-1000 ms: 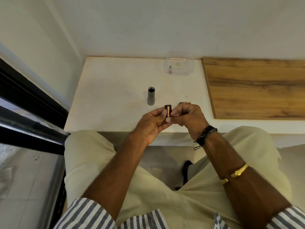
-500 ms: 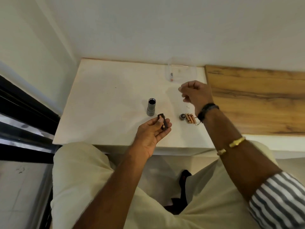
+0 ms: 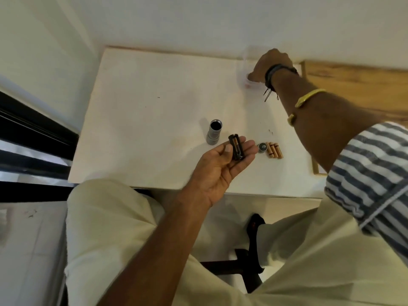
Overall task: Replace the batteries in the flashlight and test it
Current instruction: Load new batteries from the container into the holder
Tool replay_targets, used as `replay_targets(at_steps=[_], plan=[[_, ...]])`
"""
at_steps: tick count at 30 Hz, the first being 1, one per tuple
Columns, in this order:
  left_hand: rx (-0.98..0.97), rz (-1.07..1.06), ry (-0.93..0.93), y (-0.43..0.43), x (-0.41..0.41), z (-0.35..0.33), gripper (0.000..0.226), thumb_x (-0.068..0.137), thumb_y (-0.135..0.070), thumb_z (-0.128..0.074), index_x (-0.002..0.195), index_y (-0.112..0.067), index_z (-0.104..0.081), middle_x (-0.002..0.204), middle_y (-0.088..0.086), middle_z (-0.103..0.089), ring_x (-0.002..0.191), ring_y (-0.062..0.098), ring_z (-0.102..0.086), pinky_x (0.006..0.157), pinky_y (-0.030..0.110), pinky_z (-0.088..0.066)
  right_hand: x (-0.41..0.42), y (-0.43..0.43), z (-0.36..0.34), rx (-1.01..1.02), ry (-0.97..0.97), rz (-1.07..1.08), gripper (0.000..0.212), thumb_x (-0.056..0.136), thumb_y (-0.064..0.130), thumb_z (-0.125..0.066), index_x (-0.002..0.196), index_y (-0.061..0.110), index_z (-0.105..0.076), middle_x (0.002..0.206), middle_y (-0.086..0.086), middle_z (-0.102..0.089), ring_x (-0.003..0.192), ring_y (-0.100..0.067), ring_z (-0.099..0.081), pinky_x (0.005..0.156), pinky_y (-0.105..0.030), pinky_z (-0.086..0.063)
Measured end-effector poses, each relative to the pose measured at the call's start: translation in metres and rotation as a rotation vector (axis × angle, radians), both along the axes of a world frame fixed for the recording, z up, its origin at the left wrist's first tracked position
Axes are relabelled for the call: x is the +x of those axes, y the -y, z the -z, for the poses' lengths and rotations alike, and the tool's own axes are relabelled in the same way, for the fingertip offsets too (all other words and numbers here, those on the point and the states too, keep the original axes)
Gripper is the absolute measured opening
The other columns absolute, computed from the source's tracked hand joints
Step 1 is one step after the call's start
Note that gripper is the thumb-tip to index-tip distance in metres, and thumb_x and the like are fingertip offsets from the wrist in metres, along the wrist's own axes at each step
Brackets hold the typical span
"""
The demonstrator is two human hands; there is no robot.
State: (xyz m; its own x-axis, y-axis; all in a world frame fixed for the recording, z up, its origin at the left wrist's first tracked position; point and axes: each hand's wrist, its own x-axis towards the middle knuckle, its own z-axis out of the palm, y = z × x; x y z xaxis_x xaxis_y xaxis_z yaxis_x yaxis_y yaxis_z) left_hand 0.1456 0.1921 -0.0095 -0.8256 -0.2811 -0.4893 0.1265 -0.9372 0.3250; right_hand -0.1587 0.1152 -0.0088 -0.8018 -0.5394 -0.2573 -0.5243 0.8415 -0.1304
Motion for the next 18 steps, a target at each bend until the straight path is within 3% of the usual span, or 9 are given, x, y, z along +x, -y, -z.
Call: replay_targets(at_steps=[7,11,14,18], plan=[[0.0,0.018,-0.029,0.002,0.0,0.001,0.032,0.106,-0.008,-0.036,0.128,0.007,-0.053,0.126,0.026,-0.064,0.118,0.036,-0.063,0.091,0.037,-0.056,0.002,0.004,0.009,-0.086,0.005,0.056,0.049,0.078,0.035,-0.065,0.12,0.008,-0.063,0.124,-0.013,-0.066,0.114,-0.037,-0.063,0.081,-0.034,-0.049],[-0.023,-0.004,-0.014,0.002,0.0,0.0,0.03,0.106,-0.007,-0.038,0.125,0.007,-0.055,0.123,0.026,-0.065,0.116,0.035,-0.064,0.091,0.037,-0.057,0.019,-0.016,-0.012,-0.428,0.1,0.182,0.031,0.076,0.023,-0.065,0.106,0.02,-0.071,0.11,-0.003,-0.073,0.093,-0.019,-0.07,0.078,-0.031,-0.059],[-0.028,-0.031,-0.001,-0.001,0.0,-0.002,0.03,0.105,-0.006,-0.04,0.127,0.009,-0.053,0.122,0.027,-0.065,0.114,0.037,-0.065,0.09,0.038,-0.057,0.044,-0.045,-0.033,-0.858,0.381,0.297,0.022,0.082,0.012,-0.065,0.103,0.013,-0.07,0.093,-0.009,-0.077,0.068,-0.019,-0.077,0.067,-0.04,-0.065],[-0.036,-0.047,0.022,-0.007,0.002,-0.006,0.029,0.104,-0.005,-0.042,0.127,0.01,-0.052,0.121,0.028,-0.066,0.113,0.037,-0.066,0.088,0.038,-0.058,0.08,-0.088,-0.053,-1.225,0.888,0.422,0.019,0.09,-0.001,-0.068,0.107,0.007,-0.067,0.083,-0.009,-0.075,0.076,-0.027,-0.077,0.069,-0.035,-0.063]])
